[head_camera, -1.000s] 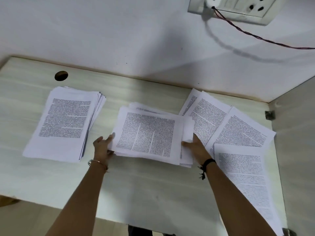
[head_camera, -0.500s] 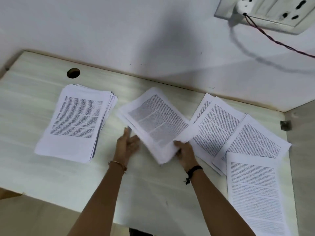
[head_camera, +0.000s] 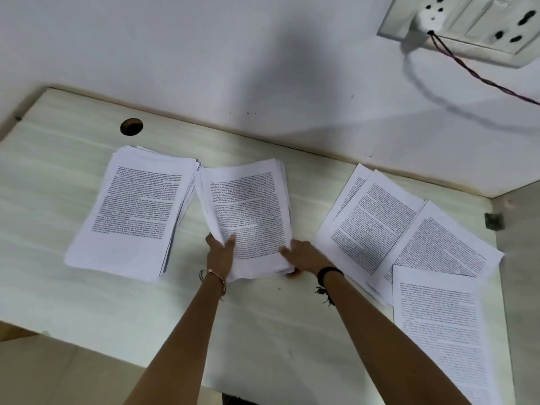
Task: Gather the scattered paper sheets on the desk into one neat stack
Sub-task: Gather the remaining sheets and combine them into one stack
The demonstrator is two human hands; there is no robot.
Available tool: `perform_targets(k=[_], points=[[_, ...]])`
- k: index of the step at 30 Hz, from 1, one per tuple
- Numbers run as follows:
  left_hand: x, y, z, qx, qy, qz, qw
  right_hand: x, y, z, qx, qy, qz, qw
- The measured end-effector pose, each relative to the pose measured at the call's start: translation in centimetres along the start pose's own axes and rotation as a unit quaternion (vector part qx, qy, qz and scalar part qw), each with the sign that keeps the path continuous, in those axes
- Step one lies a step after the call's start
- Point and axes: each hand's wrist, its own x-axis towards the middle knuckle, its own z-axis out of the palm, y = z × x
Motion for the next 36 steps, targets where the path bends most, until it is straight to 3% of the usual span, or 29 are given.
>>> perform_targets(k=[3,5,8,10,12,15,19,22,26,29,32,36], points=[[0.4,-0.4,-1.2,0.053,-0.019,0.006,0.998,0.4,-0.3,0.5,0.039,0.092,-0.003,0.995],[0.7,-0.9,-2.7,0.027,-0.139,0.012,0.99,0.7,0.0,-0.2,0.14,0.166,0.0,0.976],[0.3,-1.7,-4.4,0.048,-0.294,-0.028,0.954,1.7,0.3,-1.0,0.214,0.18,0.017,0.96],[0.7,-2.1,-4.8,0.055,-0.257,-0.043,0.964,1.8,0.3,-1.0,0.209,0.166,0.016,0.964],[1.5,-1.9,-5.0,0.047,-0.16,-0.011,0.986,1.7,0.0,-0.8,0.184,0.136,-0.004,0.973],[2.0,-0.1,-4.5,0.005,-0.092,0.034,0.995,1.8,0.3,-0.9,0.169,0.101,-0.032,0.98],[3.0,2.7,-2.9,0.065,-0.042,0.09,0.993,2.3,-0.4,-0.8,0.229,0.24,-0.013,0.943],[4.2,3.6,-1.9,0.111,-0.041,0.111,0.987,3.1,-2.0,-0.8,0.214,0.207,-0.037,0.954],[5.2,4.6,-1.1,0.201,-0.039,0.085,0.975,4.2,-3.0,-1.3,0.255,0.236,-0.04,0.937],[5.5,5.3,-0.9,0.232,-0.062,0.08,0.968,4.1,-3.2,-1.4,0.236,0.183,-0.072,0.952],[5.8,5.1,-1.5,0.202,-0.072,0.098,0.972,3.9,-2.4,-1.5,0.277,0.223,-0.028,0.934],[5.3,3.0,-2.9,0.033,-0.094,0.032,0.994,3.3,-1.5,-0.5,0.31,0.214,-0.008,0.926]])
